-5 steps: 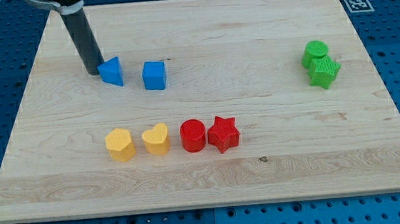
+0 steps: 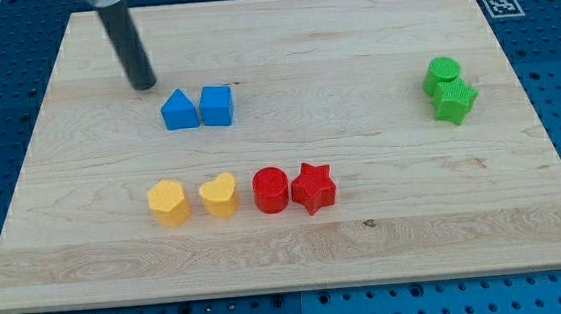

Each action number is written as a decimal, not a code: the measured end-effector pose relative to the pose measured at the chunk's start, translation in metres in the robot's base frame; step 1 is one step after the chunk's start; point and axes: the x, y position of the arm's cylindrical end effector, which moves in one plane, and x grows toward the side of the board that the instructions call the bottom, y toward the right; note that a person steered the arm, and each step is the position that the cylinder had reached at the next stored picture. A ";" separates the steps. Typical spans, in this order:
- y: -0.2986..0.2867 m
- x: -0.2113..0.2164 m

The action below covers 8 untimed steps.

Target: Move the green circle to the right of the blue cube

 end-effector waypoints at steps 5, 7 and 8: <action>0.410 0.021; 0.368 0.034; 0.364 0.045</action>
